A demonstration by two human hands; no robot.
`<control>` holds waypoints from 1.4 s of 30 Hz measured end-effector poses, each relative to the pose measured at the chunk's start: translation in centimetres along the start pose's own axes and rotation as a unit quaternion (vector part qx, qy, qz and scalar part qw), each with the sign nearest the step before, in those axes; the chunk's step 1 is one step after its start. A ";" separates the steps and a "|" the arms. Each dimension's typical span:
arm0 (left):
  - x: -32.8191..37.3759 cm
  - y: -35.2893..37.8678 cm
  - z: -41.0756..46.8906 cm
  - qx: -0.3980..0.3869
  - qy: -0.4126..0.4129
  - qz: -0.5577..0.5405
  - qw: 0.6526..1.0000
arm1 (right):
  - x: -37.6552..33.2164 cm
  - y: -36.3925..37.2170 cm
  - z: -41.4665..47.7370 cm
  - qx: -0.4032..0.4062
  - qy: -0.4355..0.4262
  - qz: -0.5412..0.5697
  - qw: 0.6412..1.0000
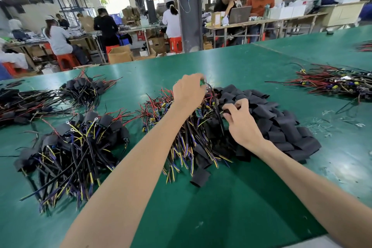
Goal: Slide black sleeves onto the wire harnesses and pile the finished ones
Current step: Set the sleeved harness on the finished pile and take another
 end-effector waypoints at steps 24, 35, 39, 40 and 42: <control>-5.8 -13.6 -5.3 -0.128 -0.130 -0.328 0.927 | -2.8 -0.6 -0.3 -0.029 -0.094 0.092 0.991; -9.5 -6.7 -12.0 -0.123 -0.098 -0.181 0.971 | -4.5 0.5 -1.4 -0.130 -0.155 0.134 0.970; -10.6 -6.7 -12.3 -0.072 -0.142 -0.197 0.967 | -4.4 0.7 -1.4 -0.142 -0.151 0.137 0.969; -10.8 -6.8 -12.3 -0.064 -0.149 -0.197 0.967 | -4.4 0.8 -1.5 -0.146 -0.155 0.132 0.968; -10.9 -6.8 -12.4 -0.051 -0.157 -0.198 0.966 | -4.4 1.1 -1.6 -0.152 -0.162 0.120 0.967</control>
Point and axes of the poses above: each hand's wrist, its own z-axis towards the middle knuckle, its own y-axis out of the palm, x = y × z, the point moved 4 cm from there along z, towards the middle knuckle, and after that the axes turned 1 degree about -z, right-handed, at the moved point
